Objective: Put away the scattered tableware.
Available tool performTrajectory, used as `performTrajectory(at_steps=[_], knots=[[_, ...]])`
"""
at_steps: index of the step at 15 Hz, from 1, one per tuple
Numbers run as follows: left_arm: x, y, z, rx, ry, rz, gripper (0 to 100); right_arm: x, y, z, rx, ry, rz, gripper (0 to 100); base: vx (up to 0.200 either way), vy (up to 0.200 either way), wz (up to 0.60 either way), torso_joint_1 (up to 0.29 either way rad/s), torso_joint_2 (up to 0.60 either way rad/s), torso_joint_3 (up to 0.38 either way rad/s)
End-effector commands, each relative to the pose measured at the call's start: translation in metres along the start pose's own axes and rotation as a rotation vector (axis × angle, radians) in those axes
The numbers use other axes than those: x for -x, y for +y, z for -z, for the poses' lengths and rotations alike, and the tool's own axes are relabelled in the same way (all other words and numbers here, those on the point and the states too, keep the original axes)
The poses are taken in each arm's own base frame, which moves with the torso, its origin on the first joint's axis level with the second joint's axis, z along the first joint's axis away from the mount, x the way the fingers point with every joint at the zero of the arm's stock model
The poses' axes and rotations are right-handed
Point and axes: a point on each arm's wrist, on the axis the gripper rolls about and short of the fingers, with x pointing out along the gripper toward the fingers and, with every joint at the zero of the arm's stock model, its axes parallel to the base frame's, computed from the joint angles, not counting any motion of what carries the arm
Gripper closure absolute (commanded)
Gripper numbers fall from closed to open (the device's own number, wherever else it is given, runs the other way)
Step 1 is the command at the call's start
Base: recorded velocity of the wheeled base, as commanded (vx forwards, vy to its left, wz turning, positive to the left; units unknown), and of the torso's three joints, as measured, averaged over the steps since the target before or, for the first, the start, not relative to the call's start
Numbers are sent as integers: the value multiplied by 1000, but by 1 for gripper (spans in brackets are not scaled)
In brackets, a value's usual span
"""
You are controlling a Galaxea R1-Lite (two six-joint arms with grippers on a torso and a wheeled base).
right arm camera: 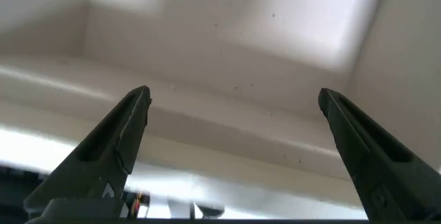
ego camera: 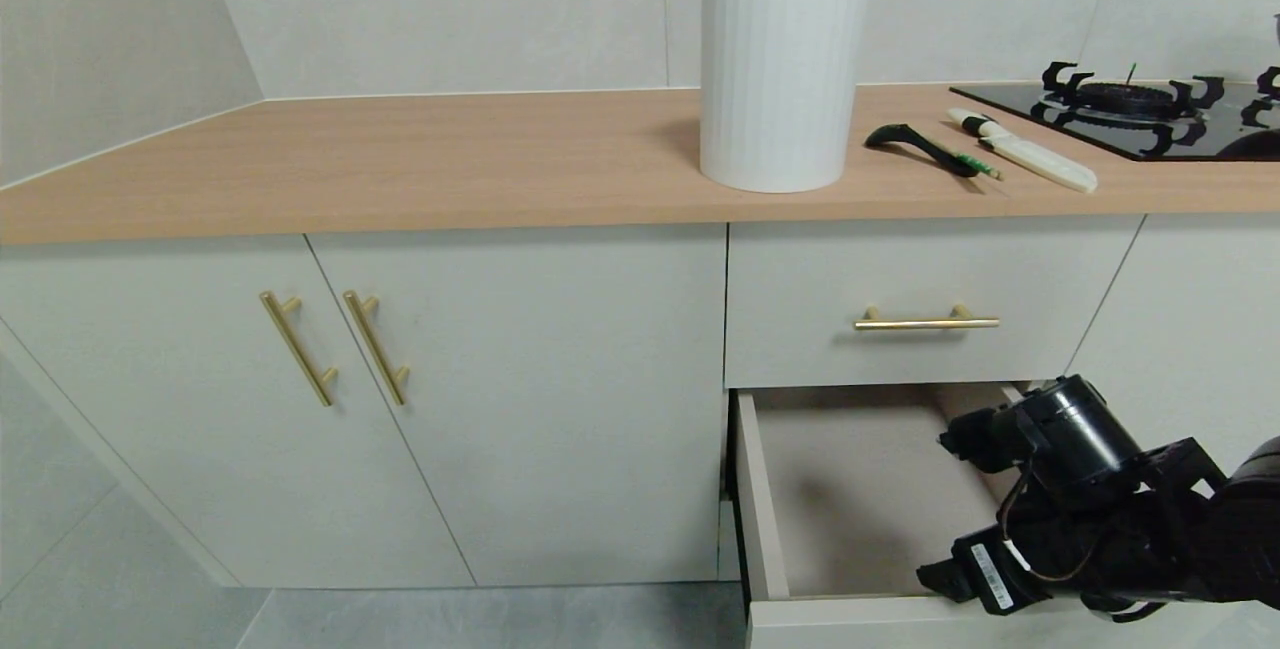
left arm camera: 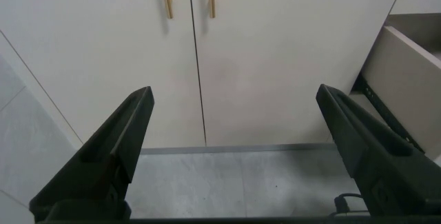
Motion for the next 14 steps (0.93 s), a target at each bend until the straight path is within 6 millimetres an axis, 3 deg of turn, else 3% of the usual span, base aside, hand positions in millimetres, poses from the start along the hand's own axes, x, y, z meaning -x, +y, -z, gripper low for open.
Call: performTrajectory(at_steps=[1,14], knots=[[0,0,0,0,1,0,0,9,1,-2,10,0,-6,0,0,0,0,0,0,0],[0,0,0,0,0,0,0,30,14,37,291,298,-22,0,0,0,0,0,0,0]])
